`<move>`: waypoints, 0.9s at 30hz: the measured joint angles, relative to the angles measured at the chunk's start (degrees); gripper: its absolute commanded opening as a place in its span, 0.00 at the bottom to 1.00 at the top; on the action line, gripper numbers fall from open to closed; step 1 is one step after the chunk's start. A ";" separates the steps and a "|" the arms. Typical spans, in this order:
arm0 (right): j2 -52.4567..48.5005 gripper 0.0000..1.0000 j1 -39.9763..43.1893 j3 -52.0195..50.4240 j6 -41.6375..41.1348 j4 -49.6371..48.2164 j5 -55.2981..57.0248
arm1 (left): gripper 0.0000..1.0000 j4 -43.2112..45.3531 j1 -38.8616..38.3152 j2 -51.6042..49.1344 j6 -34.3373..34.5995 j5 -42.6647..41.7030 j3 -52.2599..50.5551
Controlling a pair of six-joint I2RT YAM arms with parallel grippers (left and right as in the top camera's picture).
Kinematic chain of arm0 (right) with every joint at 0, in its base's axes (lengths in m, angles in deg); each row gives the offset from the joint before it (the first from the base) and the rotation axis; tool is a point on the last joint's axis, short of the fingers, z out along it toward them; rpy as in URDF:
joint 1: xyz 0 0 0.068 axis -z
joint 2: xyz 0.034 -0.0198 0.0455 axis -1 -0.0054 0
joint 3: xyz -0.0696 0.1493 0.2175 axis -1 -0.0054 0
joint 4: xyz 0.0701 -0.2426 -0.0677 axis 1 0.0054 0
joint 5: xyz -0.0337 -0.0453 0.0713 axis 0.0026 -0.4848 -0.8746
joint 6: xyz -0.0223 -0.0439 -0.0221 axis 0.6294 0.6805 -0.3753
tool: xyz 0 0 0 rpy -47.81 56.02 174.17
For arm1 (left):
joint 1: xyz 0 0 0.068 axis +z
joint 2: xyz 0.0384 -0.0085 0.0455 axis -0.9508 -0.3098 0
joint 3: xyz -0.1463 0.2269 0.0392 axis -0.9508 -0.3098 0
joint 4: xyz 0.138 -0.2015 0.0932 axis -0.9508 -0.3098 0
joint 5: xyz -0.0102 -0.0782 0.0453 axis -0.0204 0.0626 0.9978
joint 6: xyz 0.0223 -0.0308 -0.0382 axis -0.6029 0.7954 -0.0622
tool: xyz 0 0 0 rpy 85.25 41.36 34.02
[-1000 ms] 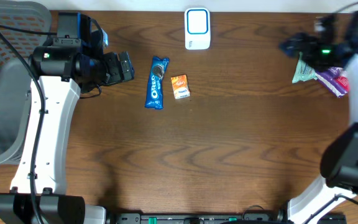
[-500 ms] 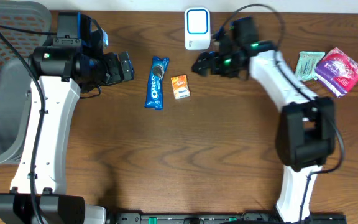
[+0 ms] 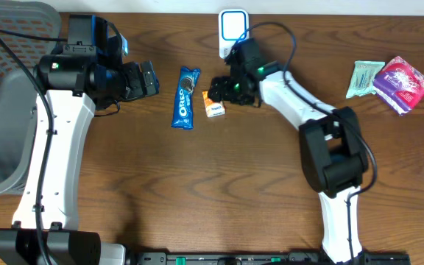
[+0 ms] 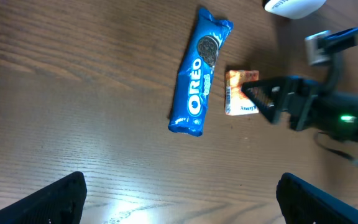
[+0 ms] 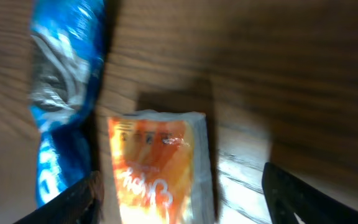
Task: Scan the item barcode
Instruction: 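Move the right gripper left to the orange pack and grasp it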
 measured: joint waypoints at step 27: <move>-2.40 0.01 0.42 0.87 -3.48 0.48 -6.88 | 0.98 0.00 0.00 0.00 0.00 0.00 0.00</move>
